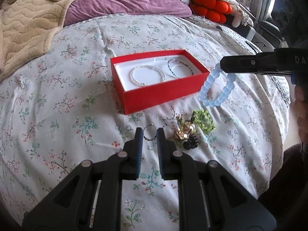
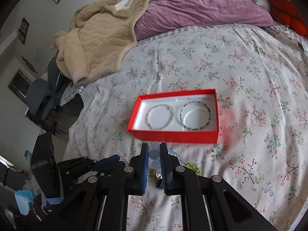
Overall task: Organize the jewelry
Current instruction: 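Lift and carry the blue bracelet and the ring over the red box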
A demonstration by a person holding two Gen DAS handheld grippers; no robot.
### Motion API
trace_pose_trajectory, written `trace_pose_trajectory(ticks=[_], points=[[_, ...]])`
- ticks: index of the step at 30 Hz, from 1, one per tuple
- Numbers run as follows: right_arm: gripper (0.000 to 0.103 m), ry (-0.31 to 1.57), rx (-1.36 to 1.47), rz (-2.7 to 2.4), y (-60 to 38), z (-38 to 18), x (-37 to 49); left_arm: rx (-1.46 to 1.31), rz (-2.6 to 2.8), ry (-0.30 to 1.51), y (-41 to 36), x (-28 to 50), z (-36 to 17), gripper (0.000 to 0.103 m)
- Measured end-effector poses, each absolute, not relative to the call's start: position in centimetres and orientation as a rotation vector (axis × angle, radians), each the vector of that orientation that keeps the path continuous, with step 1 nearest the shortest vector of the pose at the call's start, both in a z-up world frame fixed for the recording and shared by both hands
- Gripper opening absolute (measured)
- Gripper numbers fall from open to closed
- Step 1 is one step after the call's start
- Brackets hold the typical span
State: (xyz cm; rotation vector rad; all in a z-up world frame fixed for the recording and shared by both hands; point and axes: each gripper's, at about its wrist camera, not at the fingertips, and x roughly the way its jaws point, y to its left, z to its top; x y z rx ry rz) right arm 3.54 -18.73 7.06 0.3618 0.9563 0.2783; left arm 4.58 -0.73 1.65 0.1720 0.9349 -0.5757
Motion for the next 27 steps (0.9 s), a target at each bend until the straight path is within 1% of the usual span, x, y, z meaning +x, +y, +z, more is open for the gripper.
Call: trace_pose_trajectory(ticks=[13, 20, 27], points=[[0.012, 0.829, 0.423, 0.231, -19.7, 9.1, 6.8, 0.084, -0.554, 0.885, -2.4, 9.4, 3.3, 0.016], [0.012, 0.825, 0.469, 0.243, -19.5, 7.8, 9.4, 0.056, -0.544, 0.877, -4.0, 12.1, 2.1, 0.016], [0.012, 0.87, 0.487, 0.228, -19.8, 5.1, 11.0, 0.086, -0.522, 0.908, -5.7, 13.7, 0.4, 0.016]])
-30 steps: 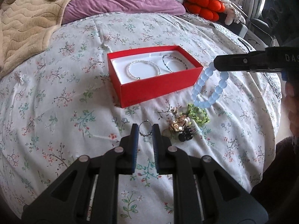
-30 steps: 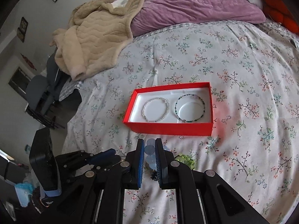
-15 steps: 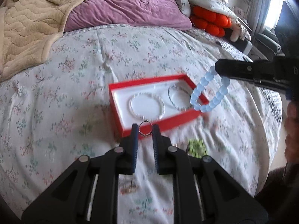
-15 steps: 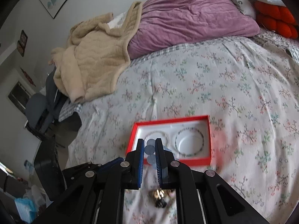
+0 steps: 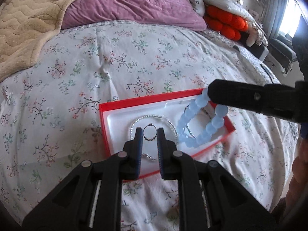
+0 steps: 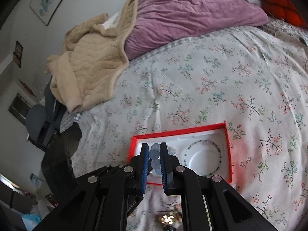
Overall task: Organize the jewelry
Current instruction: 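Lift and carry the blue bracelet and the ring over the red box, then lower the blue bracelet and ring into the box and open both grippers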
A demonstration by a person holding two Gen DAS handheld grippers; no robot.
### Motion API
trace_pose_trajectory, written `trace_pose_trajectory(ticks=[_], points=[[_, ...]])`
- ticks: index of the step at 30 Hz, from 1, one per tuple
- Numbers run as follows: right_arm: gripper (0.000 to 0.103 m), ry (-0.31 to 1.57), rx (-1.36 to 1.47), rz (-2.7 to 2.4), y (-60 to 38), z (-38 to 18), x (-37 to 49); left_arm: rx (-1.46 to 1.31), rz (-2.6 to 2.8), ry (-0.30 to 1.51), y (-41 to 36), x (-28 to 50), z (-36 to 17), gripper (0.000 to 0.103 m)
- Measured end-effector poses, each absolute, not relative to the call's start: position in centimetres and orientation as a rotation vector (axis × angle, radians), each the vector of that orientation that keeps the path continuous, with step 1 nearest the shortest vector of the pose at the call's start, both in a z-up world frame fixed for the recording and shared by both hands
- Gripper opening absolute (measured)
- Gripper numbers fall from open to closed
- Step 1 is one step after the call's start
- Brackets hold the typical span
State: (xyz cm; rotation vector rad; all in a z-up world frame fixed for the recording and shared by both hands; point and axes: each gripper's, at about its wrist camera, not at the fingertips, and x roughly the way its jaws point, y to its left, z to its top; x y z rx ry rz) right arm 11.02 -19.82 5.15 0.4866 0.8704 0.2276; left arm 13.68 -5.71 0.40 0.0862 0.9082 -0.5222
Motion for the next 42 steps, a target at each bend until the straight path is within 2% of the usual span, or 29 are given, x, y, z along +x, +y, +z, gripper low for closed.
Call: trace_pose_trajectory(ticks=[27, 29, 31, 34, 39, 40, 41, 42], points=[[0.012, 0.973, 0.405, 0.048, -23.3, 0.3, 13.1, 0.123, -0.495, 0.916, -6.7, 14.8, -0.5, 0.016], [0.017, 0.969, 0.416, 0.05, -23.5, 0.4, 13.1, 0.124, -0.494, 0.917, -6.7, 14.8, -0.5, 0.016], [0.018, 0.97, 0.422, 0.056, -23.6, 0.7, 13.1, 0.125, -0.493, 0.923, -6.7, 14.8, -0.5, 0.017], [0.02, 0.967, 0.409, 0.057, -23.5, 1.3, 12.8, 0.131, -0.498, 0.922, -6.7, 14.5, -0.2, 0.023], [0.03, 0.956, 0.396, 0.072, -23.2, 2.5, 12.0, 0.131, -0.507, 0.897, -6.4, 13.3, 1.2, 0.042], [0.039, 0.952, 0.391, 0.073, -23.1, 2.7, 11.7, 0.129, -0.505, 0.891, -6.2, 13.0, 1.5, 0.044], [0.054, 0.947, 0.389, 0.074, -23.1, 3.0, 11.4, 0.129, -0.501, 0.889, -6.1, 12.9, 1.8, 0.051], [0.06, 0.932, 0.387, 0.072, -23.1, 3.4, 11.0, 0.127, -0.495, 0.886, -5.9, 12.6, 2.0, 0.056]])
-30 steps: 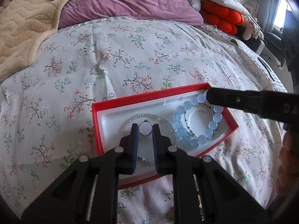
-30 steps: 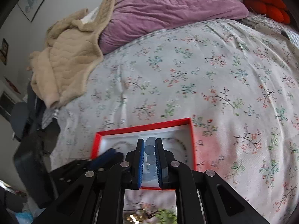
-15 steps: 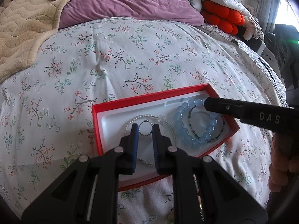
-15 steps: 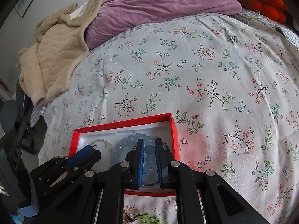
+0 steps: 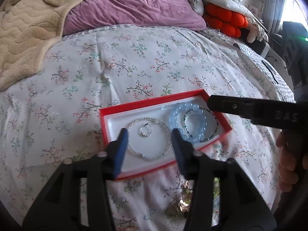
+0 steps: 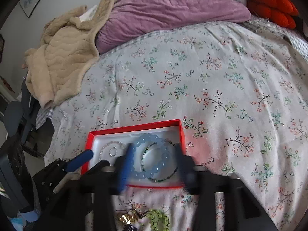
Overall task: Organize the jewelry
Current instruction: 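Lower the blue bracelet and ring into the box and open both grippers, then withdraw both grippers from the box toward the remaining jewelry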
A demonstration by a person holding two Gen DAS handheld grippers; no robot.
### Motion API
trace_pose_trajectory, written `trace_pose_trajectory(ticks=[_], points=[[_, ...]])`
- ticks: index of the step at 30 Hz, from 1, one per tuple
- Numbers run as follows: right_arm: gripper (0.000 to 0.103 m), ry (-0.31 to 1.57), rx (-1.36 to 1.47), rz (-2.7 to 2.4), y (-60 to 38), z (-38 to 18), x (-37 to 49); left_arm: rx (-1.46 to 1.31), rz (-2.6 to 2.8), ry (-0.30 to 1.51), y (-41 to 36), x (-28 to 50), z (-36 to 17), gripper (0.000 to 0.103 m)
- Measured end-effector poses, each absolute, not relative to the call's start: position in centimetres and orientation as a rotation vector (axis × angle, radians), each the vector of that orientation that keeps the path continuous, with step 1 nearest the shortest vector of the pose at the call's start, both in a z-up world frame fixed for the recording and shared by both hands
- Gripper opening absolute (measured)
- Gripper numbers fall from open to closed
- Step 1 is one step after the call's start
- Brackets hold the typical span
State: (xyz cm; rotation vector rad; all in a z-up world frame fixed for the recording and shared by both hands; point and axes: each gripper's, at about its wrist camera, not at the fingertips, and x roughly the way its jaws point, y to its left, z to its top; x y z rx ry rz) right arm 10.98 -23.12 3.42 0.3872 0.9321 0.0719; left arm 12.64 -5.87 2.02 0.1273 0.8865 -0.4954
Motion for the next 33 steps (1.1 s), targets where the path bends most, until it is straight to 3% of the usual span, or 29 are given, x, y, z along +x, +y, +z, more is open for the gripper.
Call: trace_pose_trajectory(ticks=[8, 14, 23, 33], points=[[0.069, 0.916, 0.34, 0.067, -22.6, 5.3, 8.7, 0.103, -0.446, 0.905, -3.2, 10.6, 3.1, 0.083], [0.076, 0.945, 0.296, 0.065, -21.6, 5.7, 6.7, 0.095, -0.389, 1.002, -1.4, 9.2, 2.4, 0.085], [0.078, 1.076, 0.261, 0.037, -20.3, 3.9, 4.1, 0.038, -0.322, 1.197, 1.3, 7.3, -0.2, 0.085], [0.078, 1.2, 0.312, 0.054, -19.7, 1.3, 2.2, -0.059, -0.368, 1.254, 2.8, 5.6, -1.1, 0.083]])
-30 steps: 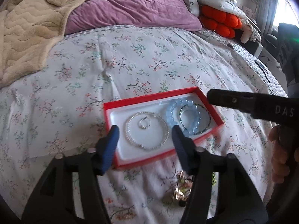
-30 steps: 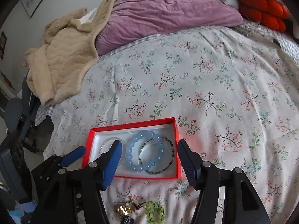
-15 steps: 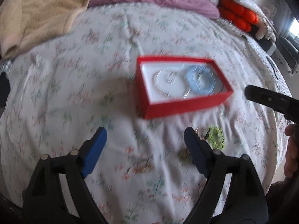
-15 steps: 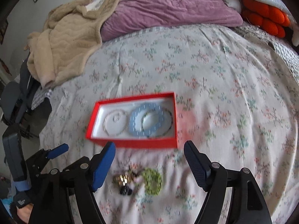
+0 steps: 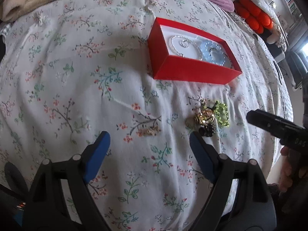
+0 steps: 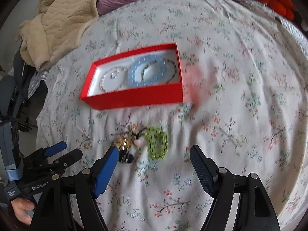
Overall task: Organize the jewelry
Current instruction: 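Withdraw both grippers from the box toward the remaining jewelry, then grasp the lime-green bead bracelet with the right gripper while the left reaches the gold charm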
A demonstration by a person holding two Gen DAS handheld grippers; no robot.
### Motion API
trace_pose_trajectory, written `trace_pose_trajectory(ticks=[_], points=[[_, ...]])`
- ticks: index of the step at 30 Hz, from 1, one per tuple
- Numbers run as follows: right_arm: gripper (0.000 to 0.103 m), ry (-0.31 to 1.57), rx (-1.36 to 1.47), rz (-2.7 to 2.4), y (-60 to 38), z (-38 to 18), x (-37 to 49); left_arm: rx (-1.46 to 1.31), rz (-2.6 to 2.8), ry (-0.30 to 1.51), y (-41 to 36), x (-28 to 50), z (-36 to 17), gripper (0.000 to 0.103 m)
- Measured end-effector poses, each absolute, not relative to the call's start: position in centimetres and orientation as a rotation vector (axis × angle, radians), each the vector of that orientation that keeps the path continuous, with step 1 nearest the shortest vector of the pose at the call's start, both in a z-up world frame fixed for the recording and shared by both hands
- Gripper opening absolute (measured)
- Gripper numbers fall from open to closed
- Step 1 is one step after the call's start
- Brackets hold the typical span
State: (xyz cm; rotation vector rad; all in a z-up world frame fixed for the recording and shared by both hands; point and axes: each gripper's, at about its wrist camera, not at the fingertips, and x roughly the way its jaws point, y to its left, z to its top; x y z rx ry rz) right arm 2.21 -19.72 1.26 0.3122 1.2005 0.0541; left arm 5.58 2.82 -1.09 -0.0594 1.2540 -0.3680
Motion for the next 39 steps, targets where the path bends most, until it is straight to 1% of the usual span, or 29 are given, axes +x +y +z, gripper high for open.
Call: trace_pose_trajectory(ticks=[4, 6, 8, 12, 15, 17, 20, 21, 31, 39], points=[[0.078, 1.235, 0.327, 0.053, -19.8, 0.2, 2.0, -0.077, -0.379, 1.275, 3.2, 5.5, -1.7, 0.072], [0.078, 1.242, 0.323, 0.047, -19.9, -0.1, 2.0, -0.084, -0.388, 1.286, 3.2, 5.6, -2.1, 0.063], [0.078, 1.245, 0.323, 0.04, -20.0, -0.4, 2.1, -0.088, -0.402, 1.292, 3.1, 5.8, -2.5, 0.058], [0.078, 1.248, 0.337, 0.035, -20.4, -1.1, 2.4, -0.022, -0.435, 1.26, 2.0, 5.8, -3.0, 0.052], [0.076, 1.262, 0.36, 0.038, -20.8, -2.0, 2.6, 0.07, -0.45, 1.227, 0.8, 5.3, -3.5, 0.051], [0.069, 1.271, 0.364, 0.038, -21.0, -2.7, 2.7, 0.146, -0.461, 1.194, 0.0, 4.8, -3.7, 0.051], [0.061, 1.279, 0.345, 0.041, -21.0, -3.7, 2.9, 0.243, -0.472, 1.148, -0.9, 4.1, -4.0, 0.051], [0.06, 1.279, 0.335, 0.043, -21.0, -3.9, 3.0, 0.257, -0.476, 1.136, -1.0, 3.9, -4.1, 0.051], [0.05, 1.209, 0.167, 0.087, -18.8, -4.6, 2.8, 0.267, -0.521, 1.049, -0.5, 3.4, -4.5, 0.049], [0.04, 1.169, 0.054, 0.108, -17.1, -4.9, 2.7, 0.247, -0.545, 1.008, 0.0, 2.9, -4.6, 0.04]])
